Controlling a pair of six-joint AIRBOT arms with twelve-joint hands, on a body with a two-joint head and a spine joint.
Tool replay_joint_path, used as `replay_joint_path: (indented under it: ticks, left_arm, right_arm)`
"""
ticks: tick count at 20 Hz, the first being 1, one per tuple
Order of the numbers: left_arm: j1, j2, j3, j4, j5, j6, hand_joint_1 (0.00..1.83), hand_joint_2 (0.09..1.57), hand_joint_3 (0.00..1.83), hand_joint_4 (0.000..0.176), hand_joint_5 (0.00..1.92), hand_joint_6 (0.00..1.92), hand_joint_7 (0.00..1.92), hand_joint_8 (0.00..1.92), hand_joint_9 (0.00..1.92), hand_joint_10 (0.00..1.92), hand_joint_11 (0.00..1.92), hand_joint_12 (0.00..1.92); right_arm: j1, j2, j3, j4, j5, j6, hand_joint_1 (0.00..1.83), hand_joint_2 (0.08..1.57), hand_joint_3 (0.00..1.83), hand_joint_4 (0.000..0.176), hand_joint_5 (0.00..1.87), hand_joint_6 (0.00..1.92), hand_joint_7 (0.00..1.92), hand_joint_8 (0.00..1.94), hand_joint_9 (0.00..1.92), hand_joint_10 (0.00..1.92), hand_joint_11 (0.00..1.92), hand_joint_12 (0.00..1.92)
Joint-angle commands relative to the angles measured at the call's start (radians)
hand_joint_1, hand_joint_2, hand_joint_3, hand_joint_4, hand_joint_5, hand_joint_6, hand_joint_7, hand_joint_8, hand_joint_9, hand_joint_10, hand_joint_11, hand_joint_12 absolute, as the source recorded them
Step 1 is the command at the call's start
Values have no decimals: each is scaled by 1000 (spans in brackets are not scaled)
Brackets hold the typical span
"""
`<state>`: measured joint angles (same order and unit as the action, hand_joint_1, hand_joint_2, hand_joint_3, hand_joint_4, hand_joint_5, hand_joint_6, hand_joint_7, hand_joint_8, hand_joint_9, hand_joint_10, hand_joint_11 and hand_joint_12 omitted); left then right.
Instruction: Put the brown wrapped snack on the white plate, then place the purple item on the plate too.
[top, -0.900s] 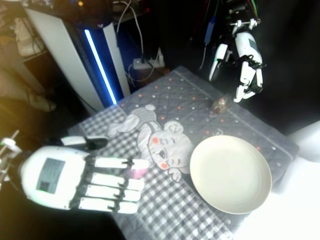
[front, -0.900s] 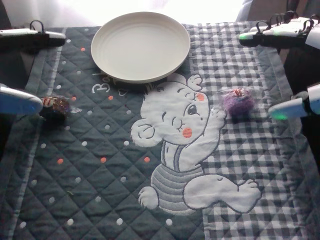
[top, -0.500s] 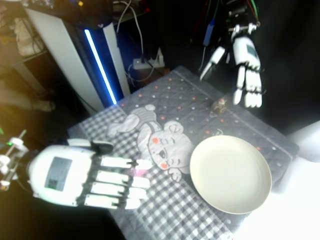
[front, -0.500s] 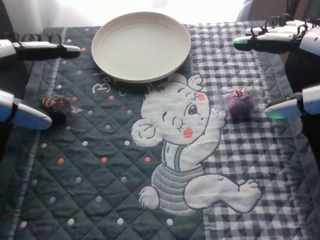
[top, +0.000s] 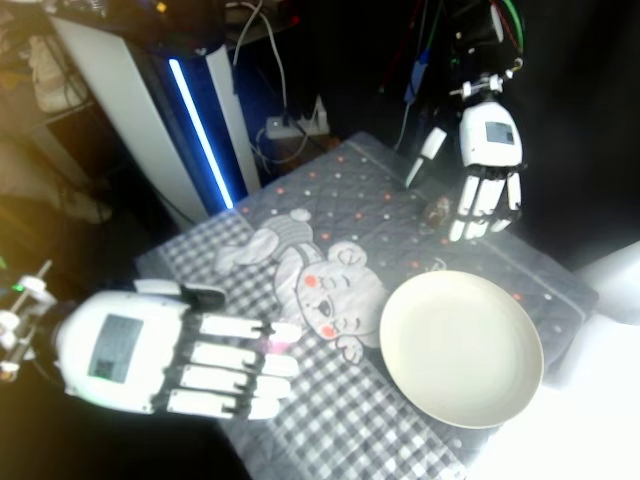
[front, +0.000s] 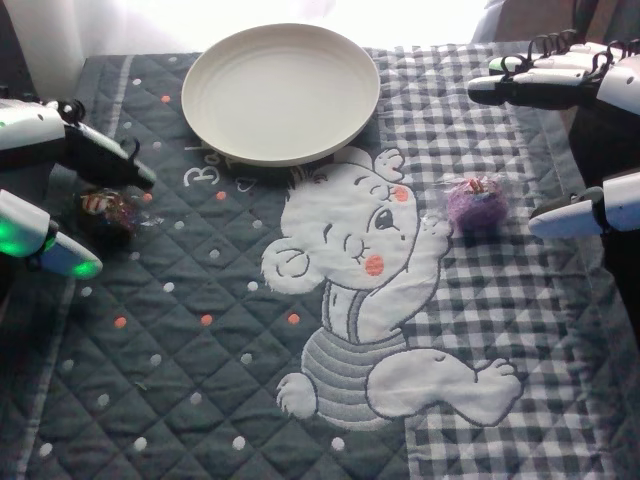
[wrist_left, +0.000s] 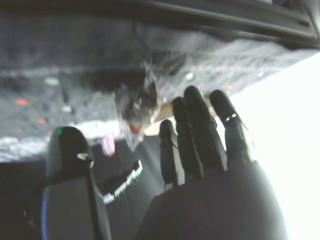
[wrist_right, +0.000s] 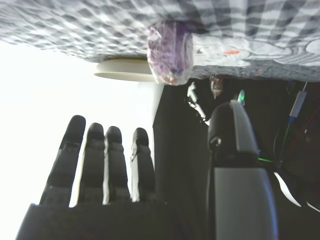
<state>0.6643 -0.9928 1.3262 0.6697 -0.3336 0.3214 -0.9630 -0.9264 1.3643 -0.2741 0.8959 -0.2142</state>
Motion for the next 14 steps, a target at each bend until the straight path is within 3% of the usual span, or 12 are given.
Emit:
replay_joint_path:
  ticks: [1, 3, 4, 5, 6, 7, 8, 10, 11, 12, 13, 14]
  left_arm:
    - [-18, -8, 11, -18, -55, -2, 972, 919, 1, 54, 721, 12, 807, 29, 703, 236, 0, 1465]
    - [-22, -32, 31, -18, -47, -2, 1041, 982, 0, 9, 831, 3, 916, 40, 639, 698, 62, 1540]
    - [-29, -46, 42, -18, -40, -2, 1097, 1009, 0, 0, 884, 5, 981, 64, 653, 851, 118, 1541]
    - [-34, -53, 49, -16, -36, -2, 1219, 1126, 0, 0, 966, 552, 907, 1112, 637, 1348, 227, 1682]
    - [-41, -64, 59, -18, -35, -2, 1223, 1186, 6, 0, 887, 829, 803, 1473, 605, 1602, 229, 1840]
    - [-51, -77, 70, -32, -41, -2, 1157, 1168, 2, 0, 884, 1056, 659, 1608, 609, 1842, 287, 1905]
    - [-67, -100, 87, -42, -49, -2, 1209, 1207, 0, 0, 856, 952, 747, 1582, 612, 1805, 301, 1918]
    - [-92, -126, 106, -42, -54, -2, 1242, 1168, 0, 0, 925, 836, 854, 1416, 655, 1473, 290, 1827]
    - [-116, -143, 120, -42, -65, -2, 1248, 1147, 0, 0, 975, 760, 894, 1352, 727, 1430, 373, 1817]
    - [-140, -158, 132, -41, -76, -2, 1251, 1142, 0, 0, 986, 735, 907, 1337, 751, 1422, 412, 1791]
    - [-172, -177, 148, -41, -89, -2, 1258, 1125, 0, 0, 1054, 630, 915, 1314, 728, 1294, 446, 1640]
    - [-203, -198, 166, -40, -103, -2, 1255, 1117, 0, 0, 1073, 612, 924, 1285, 762, 1195, 439, 1569]
  right_arm:
    - [12, -1, 5, 42, 100, 4, 906, 947, 4, 102, 206, 1, 85, 2, 84, 3, 0, 420]
    - [12, -2, 5, 41, 99, 4, 847, 949, 2, 131, 189, 0, 77, 0, 67, 0, 0, 443]
    - [12, -2, 5, 39, 99, 4, 847, 951, 2, 127, 189, 1, 73, 0, 63, 0, 0, 443]
    - [12, -2, 5, 39, 99, 4, 855, 952, 1, 129, 190, 0, 83, 1, 92, 4, 0, 526]
    - [12, -2, 5, 39, 99, 4, 829, 949, 0, 127, 200, 2, 102, 3, 111, 6, 0, 595]
    - [12, -2, 5, 39, 99, 4, 823, 952, 1, 128, 200, 1, 112, 3, 109, 2, 0, 548]
    - [12, -2, 5, 39, 99, 4, 818, 956, 2, 129, 194, 0, 118, 5, 112, 3, 0, 537]
    - [12, -2, 5, 39, 99, 4, 814, 966, 3, 121, 188, 2, 115, 3, 96, 4, 0, 479]
    - [12, -2, 5, 39, 99, 4, 812, 972, 3, 113, 185, 1, 113, 1, 108, 6, 0, 515]
    - [12, -2, 5, 39, 99, 4, 804, 971, 1, 119, 184, 0, 109, 0, 102, 2, 0, 501]
    - [12, -2, 5, 39, 99, 4, 810, 975, 2, 133, 174, 0, 96, 0, 84, 1, 0, 464]
    - [12, -2, 6, 39, 99, 4, 828, 976, 1, 124, 177, 2, 101, 3, 77, 0, 0, 456]
